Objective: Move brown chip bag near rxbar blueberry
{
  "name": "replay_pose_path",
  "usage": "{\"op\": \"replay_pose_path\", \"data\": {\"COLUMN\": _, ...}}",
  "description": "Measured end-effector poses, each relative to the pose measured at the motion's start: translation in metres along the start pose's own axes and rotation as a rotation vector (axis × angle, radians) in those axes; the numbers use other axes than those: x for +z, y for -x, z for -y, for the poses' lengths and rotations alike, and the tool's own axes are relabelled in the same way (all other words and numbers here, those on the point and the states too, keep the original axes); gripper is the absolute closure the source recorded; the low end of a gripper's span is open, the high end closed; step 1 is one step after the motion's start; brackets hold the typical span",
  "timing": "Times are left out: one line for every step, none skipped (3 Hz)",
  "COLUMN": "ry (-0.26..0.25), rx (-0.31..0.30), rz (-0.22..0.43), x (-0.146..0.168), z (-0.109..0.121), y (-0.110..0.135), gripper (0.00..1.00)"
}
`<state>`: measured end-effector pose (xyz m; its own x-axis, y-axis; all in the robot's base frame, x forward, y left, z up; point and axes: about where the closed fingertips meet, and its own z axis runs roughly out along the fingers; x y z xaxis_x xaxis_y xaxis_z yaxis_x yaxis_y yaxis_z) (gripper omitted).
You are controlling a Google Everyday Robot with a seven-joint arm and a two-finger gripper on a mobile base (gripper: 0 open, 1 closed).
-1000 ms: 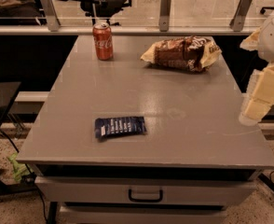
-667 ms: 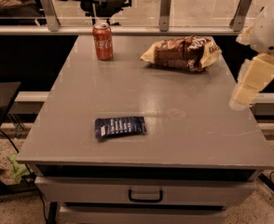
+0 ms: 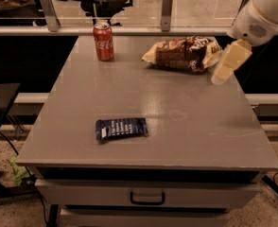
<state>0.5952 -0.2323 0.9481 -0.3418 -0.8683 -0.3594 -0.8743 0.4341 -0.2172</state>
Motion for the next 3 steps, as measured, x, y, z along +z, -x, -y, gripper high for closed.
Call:
{"op": "replay_pose_path", "data": {"ry": -0.011, "rx": 0.036, "rz": 0.015, "x": 0.029, "z": 0.041, "y": 0.014, "gripper": 0.00}}
{"op": "replay_pose_path", "data": {"ry": -0.018, "rx": 0.052, "rz": 0.018, "x": 0.051, "z": 0.068, "y": 0.029, "gripper": 0.00}}
{"op": "replay_pose_path", "data": {"ry": -0.025, "rx": 0.053, "rz": 0.018, "x": 0.066, "z": 0.085, "y": 0.043, "gripper": 0.00}}
